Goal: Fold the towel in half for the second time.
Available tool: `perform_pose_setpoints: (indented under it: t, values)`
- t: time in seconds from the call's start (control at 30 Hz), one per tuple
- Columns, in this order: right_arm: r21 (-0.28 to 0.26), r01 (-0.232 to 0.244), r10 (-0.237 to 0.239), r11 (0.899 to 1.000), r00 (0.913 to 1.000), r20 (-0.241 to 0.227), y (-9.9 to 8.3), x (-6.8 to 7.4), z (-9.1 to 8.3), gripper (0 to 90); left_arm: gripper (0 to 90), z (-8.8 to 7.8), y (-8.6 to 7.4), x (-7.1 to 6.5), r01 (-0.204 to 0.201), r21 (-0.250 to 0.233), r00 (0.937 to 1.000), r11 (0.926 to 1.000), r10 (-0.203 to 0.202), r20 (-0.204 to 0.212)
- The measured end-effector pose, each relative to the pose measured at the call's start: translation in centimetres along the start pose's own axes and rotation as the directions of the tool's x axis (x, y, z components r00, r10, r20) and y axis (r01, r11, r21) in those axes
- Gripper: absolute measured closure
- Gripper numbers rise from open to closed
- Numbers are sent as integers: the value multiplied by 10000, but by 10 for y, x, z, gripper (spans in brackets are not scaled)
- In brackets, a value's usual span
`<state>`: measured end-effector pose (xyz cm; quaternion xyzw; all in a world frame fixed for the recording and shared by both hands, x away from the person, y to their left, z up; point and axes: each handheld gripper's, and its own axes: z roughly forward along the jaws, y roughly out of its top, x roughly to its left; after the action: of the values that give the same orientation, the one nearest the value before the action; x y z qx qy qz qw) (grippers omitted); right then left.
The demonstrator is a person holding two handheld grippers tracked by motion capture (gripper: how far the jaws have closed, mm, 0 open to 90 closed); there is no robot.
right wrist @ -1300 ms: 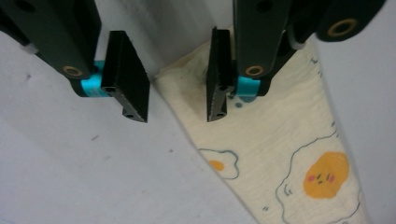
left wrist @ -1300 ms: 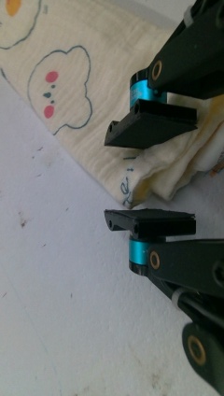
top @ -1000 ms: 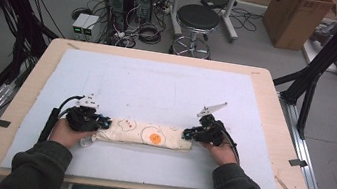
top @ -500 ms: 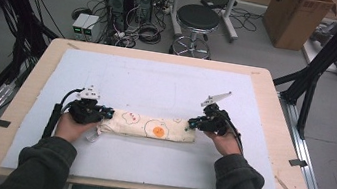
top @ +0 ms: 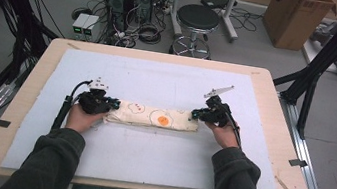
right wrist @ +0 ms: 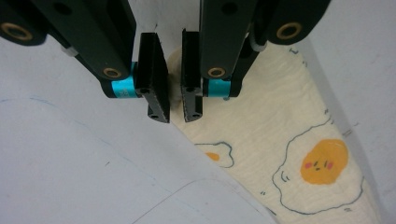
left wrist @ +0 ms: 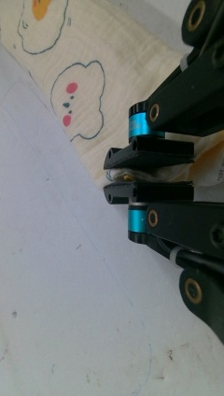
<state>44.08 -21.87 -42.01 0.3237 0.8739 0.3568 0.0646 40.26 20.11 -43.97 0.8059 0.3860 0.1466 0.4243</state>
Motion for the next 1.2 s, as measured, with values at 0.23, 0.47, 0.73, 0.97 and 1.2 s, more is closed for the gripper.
perform_pose_setpoints:
  t: [0.23,0.47,0.73,0.97,1.2]
  values:
    - [55,-362,362,9993,9993,-100,-2,-3,4,664,683,-2,-1,3,84,-47,9999,10000,-84,-125]
    - [-895,-722,686,9934,9967,-423,-2,-2,-11,437,588,-16,4,1,196,-503,9998,9985,-194,38]
    - [-1612,-931,894,9825,9955,-300,-2,3,-29,252,456,-36,6,-6,217,-608,9994,9979,-200,282]
    - [-1975,-1047,1039,9747,9945,-143,-8,9,-39,187,405,-51,1,-12,78,-553,9990,9984,-54,434]
    - [-2227,-753,765,9720,9971,-32,-12,19,-46,169,366,-67,-6,-19,-84,-791,9990,9968,118,422]
